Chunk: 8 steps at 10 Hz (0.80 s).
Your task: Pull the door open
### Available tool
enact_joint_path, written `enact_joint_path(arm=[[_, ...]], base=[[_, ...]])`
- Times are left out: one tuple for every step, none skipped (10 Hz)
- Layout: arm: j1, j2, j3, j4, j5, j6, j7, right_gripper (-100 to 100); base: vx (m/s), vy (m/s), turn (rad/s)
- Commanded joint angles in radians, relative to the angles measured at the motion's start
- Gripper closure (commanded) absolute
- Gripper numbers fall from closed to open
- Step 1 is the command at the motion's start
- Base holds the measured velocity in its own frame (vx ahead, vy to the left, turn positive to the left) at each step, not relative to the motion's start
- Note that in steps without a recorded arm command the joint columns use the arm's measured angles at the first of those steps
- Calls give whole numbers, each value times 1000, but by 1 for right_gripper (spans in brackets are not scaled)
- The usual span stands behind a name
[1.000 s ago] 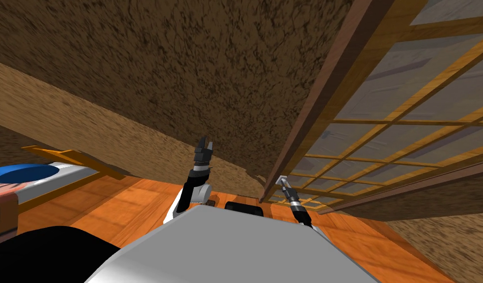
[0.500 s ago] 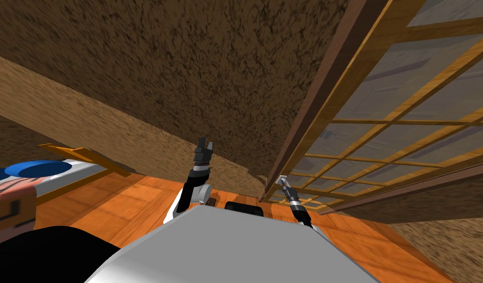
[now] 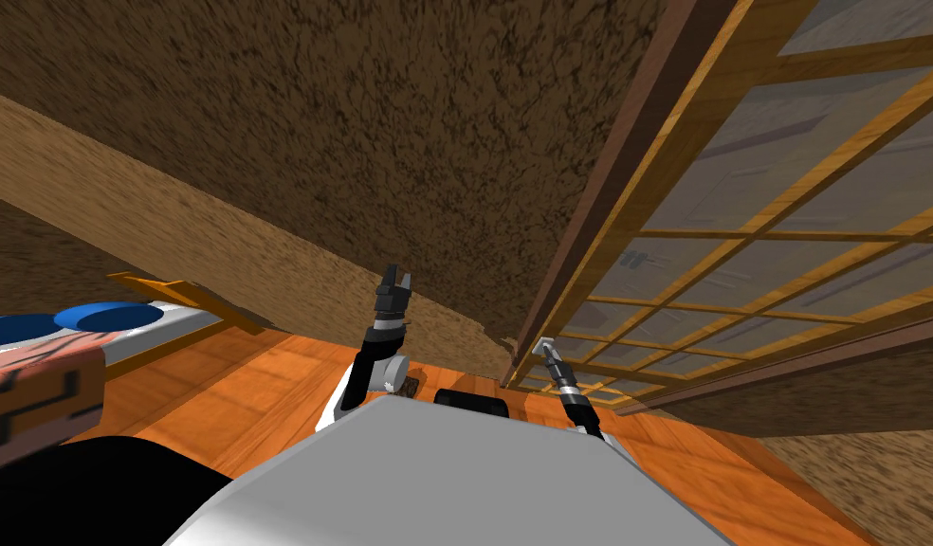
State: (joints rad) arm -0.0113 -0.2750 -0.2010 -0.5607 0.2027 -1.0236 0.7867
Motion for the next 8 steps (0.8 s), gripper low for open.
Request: enact_joint_path(arm=[[-1,6,13,0,-13,2,-50,100],[-2,5,19,0,-23,3,-77,100],[-4,5,25,0,-33,5,-106,100],[-4,5,25,0,-33,5,-117,100],[-5,4,31,0,-44,6,-152,100],[-7,3,38,1,-55,8,-177,100],[-7,3,38,1,-55,8,-187,100],[-8,3,44,1,-65,9,-222,100]], base=[[-49,-19,47],[-47,-21,51],[-43,-21,50],[-29,-13,21],[-28,-11,25],[-38,-18,54],[-26,-17,22],[-23,-14,33]])
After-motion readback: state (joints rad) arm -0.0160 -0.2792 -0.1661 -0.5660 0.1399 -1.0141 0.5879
